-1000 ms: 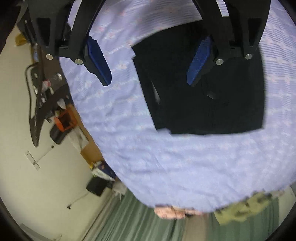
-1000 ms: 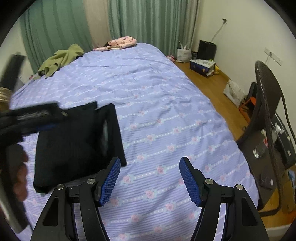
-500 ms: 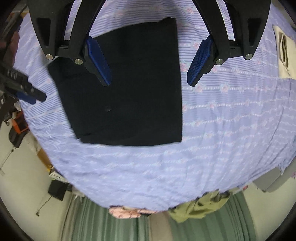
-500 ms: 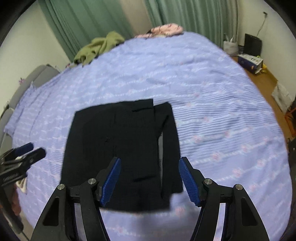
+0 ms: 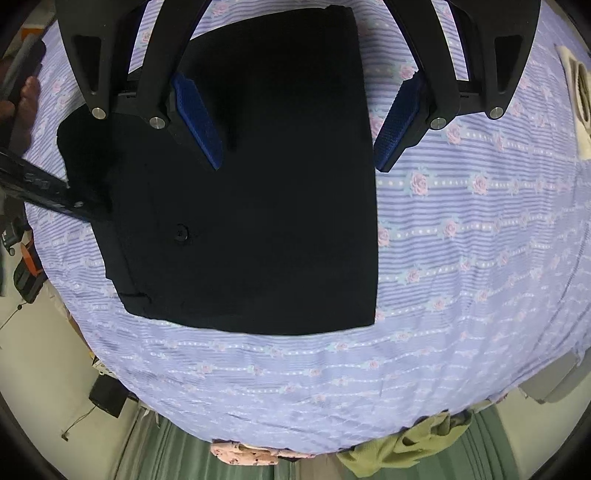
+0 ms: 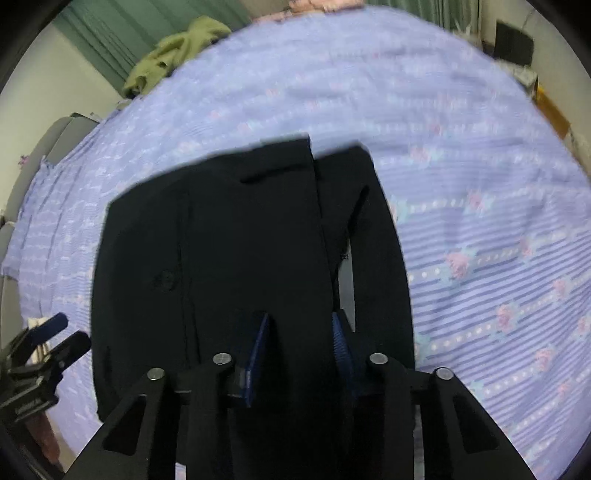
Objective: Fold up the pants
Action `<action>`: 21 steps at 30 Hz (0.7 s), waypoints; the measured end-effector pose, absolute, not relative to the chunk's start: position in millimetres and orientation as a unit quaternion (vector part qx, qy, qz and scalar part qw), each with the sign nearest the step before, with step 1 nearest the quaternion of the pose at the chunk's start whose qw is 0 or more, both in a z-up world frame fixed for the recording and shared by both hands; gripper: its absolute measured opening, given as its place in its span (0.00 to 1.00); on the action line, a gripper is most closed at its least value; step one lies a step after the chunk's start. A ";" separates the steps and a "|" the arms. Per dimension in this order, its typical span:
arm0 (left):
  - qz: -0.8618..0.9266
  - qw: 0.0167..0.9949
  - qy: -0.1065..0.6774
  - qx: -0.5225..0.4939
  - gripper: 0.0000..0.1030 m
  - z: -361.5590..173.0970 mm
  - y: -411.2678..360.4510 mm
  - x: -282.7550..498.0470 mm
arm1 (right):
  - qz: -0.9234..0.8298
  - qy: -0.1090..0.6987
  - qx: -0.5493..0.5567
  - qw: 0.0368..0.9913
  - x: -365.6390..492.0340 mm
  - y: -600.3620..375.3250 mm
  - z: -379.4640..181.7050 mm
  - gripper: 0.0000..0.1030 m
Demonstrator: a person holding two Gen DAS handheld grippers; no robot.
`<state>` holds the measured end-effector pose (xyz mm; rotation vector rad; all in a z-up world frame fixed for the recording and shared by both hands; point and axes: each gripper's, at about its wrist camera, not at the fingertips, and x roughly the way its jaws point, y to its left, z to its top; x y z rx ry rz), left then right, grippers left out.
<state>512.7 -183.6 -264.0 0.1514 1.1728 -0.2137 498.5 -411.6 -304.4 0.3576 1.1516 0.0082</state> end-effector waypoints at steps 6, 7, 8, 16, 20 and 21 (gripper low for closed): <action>-0.096 0.827 0.551 0.063 0.81 -262.0 -179.4 508.7 | 0.045 0.503 0.190 0.842 490.6 -404.6 -280.8 0.26; -0.095 0.826 0.553 0.062 0.81 -263.1 -179.4 508.3 | 0.046 0.511 0.188 0.838 495.0 -403.5 -285.3 0.25; -0.094 0.825 0.554 0.061 0.81 -263.7 -179.6 507.4 | 0.047 0.518 0.187 0.834 500.3 -401.8 -290.3 0.25; -0.098 0.828 0.548 0.072 0.81 -259.6 -184.7 504.6 | 0.008 0.533 0.158 0.831 505.3 -409.6 -295.6 0.05; -0.098 0.830 0.543 0.082 0.81 -258.7 -187.1 505.4 | -0.020 0.518 0.140 0.843 503.4 -423.8 -283.1 0.05; -0.096 0.829 0.544 0.084 0.81 -260.6 -187.7 506.2 | -0.033 0.528 0.142 0.836 506.1 -430.1 -290.8 0.05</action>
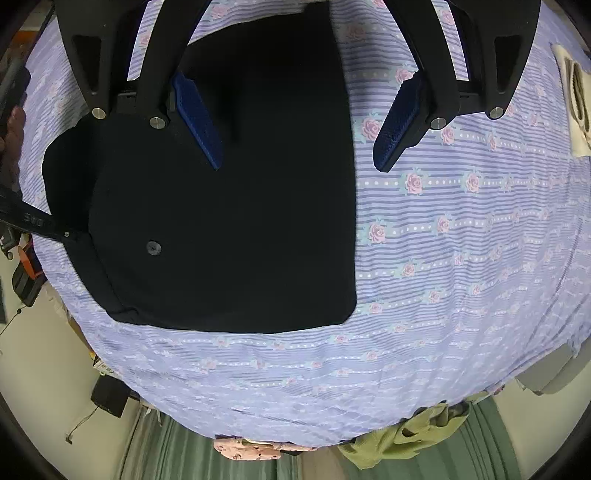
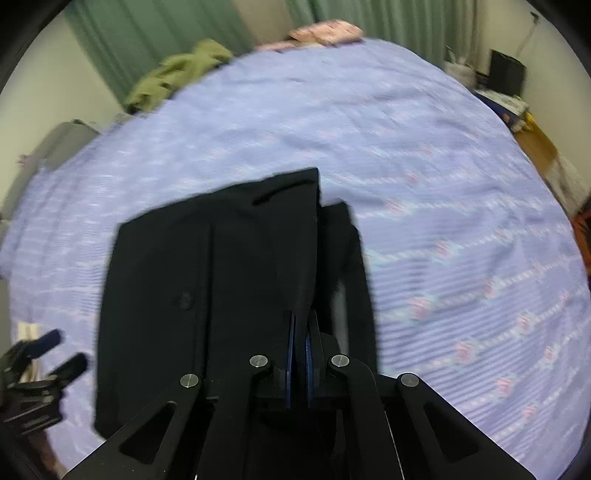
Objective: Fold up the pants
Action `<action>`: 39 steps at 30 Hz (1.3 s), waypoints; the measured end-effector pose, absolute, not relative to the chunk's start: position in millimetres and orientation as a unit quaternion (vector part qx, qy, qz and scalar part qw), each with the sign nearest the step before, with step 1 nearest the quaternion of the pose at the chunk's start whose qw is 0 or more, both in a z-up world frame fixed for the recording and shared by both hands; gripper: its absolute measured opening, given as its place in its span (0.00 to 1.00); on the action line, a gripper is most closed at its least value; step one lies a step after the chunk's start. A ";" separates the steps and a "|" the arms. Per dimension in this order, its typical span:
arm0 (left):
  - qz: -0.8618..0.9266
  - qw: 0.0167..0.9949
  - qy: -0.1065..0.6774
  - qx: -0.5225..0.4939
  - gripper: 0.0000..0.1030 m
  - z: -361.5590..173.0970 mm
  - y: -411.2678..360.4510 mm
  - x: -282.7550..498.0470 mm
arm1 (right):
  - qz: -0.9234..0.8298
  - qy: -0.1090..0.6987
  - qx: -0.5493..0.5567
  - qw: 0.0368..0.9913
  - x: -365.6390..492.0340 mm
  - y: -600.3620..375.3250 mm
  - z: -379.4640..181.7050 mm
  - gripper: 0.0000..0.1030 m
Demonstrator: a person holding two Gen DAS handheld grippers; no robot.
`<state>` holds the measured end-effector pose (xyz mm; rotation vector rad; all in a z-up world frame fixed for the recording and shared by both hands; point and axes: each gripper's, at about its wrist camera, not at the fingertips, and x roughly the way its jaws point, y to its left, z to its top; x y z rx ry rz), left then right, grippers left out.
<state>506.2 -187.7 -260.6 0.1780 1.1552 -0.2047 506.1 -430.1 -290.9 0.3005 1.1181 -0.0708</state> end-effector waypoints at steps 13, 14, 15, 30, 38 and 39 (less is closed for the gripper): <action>-0.099 0.821 0.547 0.127 0.81 -284.7 -185.6 484.2 | -0.061 0.500 0.124 0.855 477.3 -445.6 -274.5 0.67; -0.101 0.821 0.546 0.131 0.81 -285.9 -186.2 480.3 | -0.046 0.501 0.126 0.855 476.9 -442.4 -275.2 0.67; -0.101 0.820 0.547 0.134 0.81 -287.8 -186.9 477.0 | -0.042 0.503 0.125 0.854 478.5 -439.4 -278.5 0.67; -0.081 0.814 0.562 0.119 0.82 -301.4 -183.6 479.5 | -0.013 0.548 0.229 0.804 465.2 -462.9 -354.5 0.70; -0.083 0.818 0.554 0.130 0.83 -304.0 -186.1 475.3 | 0.044 0.563 0.233 0.791 466.8 -454.0 -364.5 0.72; -0.083 0.817 0.557 0.127 0.83 -304.8 -185.8 476.5 | 0.050 0.563 0.232 0.791 469.1 -453.6 -366.5 0.73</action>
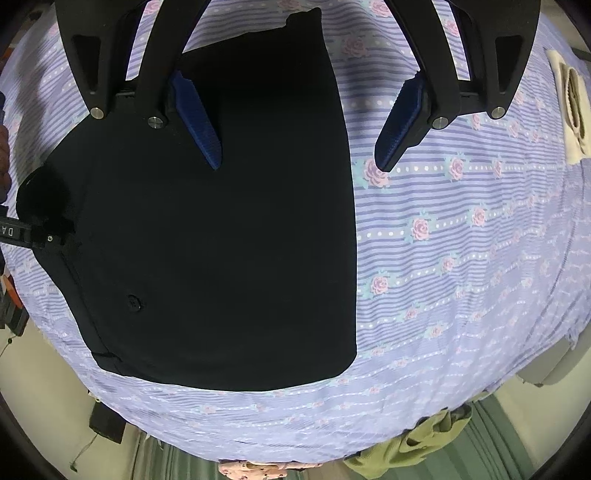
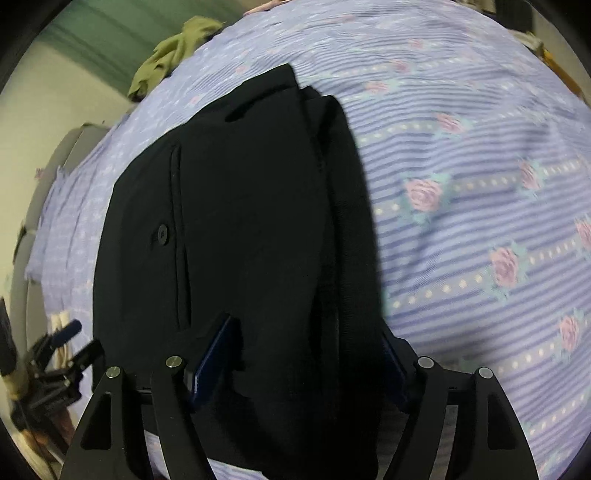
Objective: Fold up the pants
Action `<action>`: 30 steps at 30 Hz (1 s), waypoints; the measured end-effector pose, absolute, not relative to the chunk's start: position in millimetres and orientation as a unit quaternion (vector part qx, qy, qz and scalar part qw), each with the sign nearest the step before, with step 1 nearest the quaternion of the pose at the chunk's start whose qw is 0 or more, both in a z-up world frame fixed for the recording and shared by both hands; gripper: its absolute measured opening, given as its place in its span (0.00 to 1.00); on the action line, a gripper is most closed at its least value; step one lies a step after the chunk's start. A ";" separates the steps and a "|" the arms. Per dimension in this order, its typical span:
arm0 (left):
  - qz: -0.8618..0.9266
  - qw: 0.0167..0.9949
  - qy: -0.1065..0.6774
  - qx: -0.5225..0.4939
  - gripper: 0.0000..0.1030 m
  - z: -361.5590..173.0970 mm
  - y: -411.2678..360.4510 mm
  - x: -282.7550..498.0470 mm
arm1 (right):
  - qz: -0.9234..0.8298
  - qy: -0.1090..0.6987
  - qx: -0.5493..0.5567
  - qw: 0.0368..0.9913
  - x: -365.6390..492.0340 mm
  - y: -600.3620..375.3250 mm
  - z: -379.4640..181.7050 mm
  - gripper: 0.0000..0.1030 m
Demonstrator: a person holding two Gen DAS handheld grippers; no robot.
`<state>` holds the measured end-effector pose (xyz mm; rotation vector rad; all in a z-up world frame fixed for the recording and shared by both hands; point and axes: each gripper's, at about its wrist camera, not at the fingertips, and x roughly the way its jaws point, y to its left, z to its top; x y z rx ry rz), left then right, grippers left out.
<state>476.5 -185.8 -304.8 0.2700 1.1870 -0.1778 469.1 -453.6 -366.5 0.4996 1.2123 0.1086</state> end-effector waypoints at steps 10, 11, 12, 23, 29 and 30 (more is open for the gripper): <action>-0.091 0.813 0.561 0.125 0.83 -305.7 -186.6 483.2 | 0.062 0.565 0.219 0.793 496.5 -442.2 -375.1 0.79; -0.091 0.814 0.560 0.124 0.83 -305.0 -186.1 481.8 | 0.061 0.566 0.217 0.793 497.2 -441.9 -372.8 0.75; -0.090 0.814 0.560 0.124 0.83 -305.4 -185.1 483.2 | 0.062 0.568 0.213 0.793 496.6 -440.2 -369.3 0.69; -0.101 0.817 0.555 0.119 0.84 -307.9 -179.8 488.7 | 0.089 0.571 0.230 0.783 514.7 -433.3 -375.3 0.66; -0.102 0.821 0.554 0.091 0.84 -303.9 -172.8 495.9 | 0.057 0.566 0.214 0.794 516.1 -416.2 -354.4 0.40; -0.103 0.822 0.553 0.086 0.84 -302.1 -170.1 496.5 | 0.053 0.562 0.209 0.798 514.4 -414.0 -346.8 0.34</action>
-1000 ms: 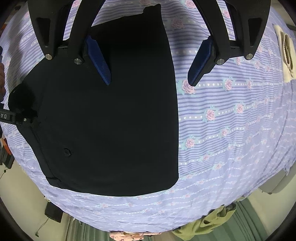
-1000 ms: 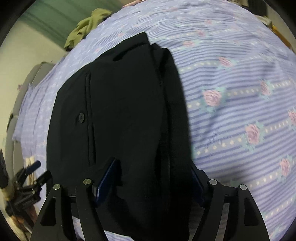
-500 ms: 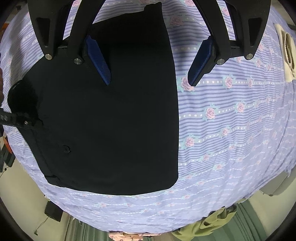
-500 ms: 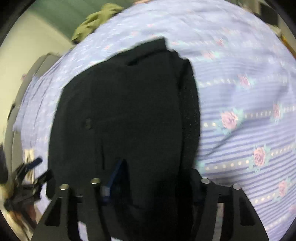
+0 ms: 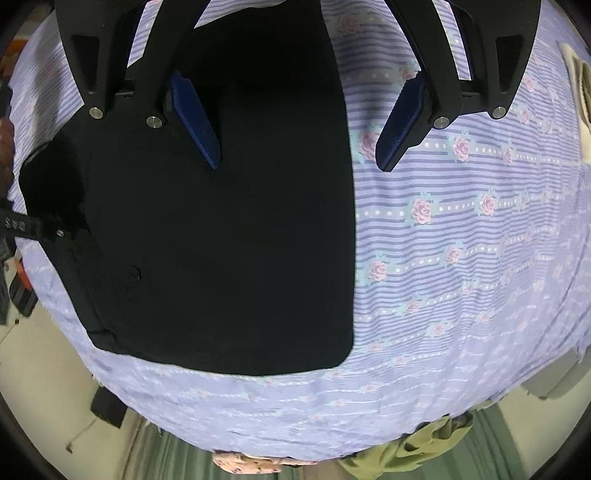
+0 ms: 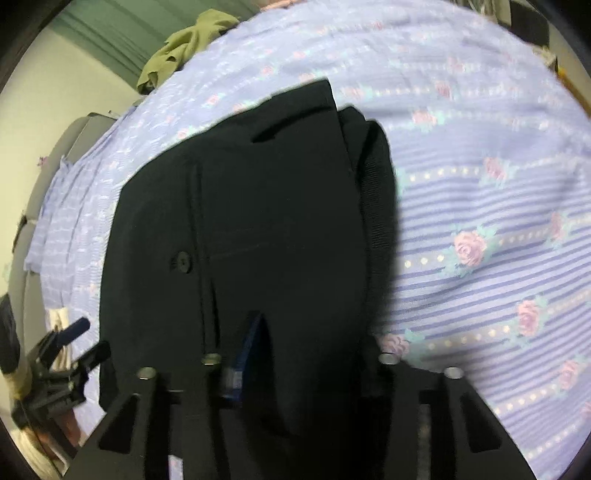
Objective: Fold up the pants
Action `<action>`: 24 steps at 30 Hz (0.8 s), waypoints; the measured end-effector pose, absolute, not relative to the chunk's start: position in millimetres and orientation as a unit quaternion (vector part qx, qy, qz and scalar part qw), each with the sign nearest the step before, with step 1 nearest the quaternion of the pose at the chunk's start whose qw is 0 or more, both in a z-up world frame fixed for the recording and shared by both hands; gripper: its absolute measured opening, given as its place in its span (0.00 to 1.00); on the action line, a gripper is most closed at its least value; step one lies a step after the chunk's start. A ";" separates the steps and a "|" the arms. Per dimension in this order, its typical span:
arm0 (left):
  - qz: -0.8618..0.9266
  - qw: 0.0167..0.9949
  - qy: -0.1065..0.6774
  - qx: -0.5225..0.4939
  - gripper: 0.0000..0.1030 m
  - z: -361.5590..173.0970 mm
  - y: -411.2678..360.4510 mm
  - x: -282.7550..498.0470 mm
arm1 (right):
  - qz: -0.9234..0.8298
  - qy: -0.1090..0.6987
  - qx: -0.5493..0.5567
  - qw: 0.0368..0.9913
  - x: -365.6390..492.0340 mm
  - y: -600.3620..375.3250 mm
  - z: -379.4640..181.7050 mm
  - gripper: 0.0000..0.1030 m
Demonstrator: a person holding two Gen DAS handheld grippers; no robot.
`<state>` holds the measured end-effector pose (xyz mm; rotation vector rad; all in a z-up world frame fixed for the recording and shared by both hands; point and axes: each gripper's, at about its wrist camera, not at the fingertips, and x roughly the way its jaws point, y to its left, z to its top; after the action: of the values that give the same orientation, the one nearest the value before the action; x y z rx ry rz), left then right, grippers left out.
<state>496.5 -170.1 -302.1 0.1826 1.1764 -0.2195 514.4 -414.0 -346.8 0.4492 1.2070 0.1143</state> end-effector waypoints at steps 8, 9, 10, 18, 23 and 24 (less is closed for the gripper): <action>-0.141 0.830 0.536 0.061 0.84 -290.4 -144.6 510.0 | -0.031 0.541 0.114 0.833 506.2 -376.1 -309.4 0.27; -0.146 0.830 0.536 0.052 0.84 -290.9 -138.1 516.1 | -0.038 0.545 0.097 0.832 509.1 -372.2 -311.0 0.27; -0.149 0.829 0.538 0.041 0.84 -291.9 -133.1 521.0 | -0.048 0.549 0.082 0.830 512.9 -369.4 -314.7 0.27; -0.187 0.793 0.578 -0.037 0.84 -320.5 -122.1 560.2 | -0.062 0.574 0.032 0.816 533.9 -359.8 -340.1 0.27; -0.189 0.778 0.593 -0.086 0.85 -344.5 -125.2 568.1 | -0.058 0.577 0.045 0.814 531.7 -371.4 -344.0 0.28; -0.186 0.779 0.591 -0.094 0.86 -343.8 -126.1 565.3 | -0.058 0.577 0.043 0.814 530.7 -371.9 -344.3 0.28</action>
<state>565.3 -126.1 -343.8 -0.2033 1.2783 -0.4014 530.7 -371.9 -344.3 0.0918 1.2316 -0.1241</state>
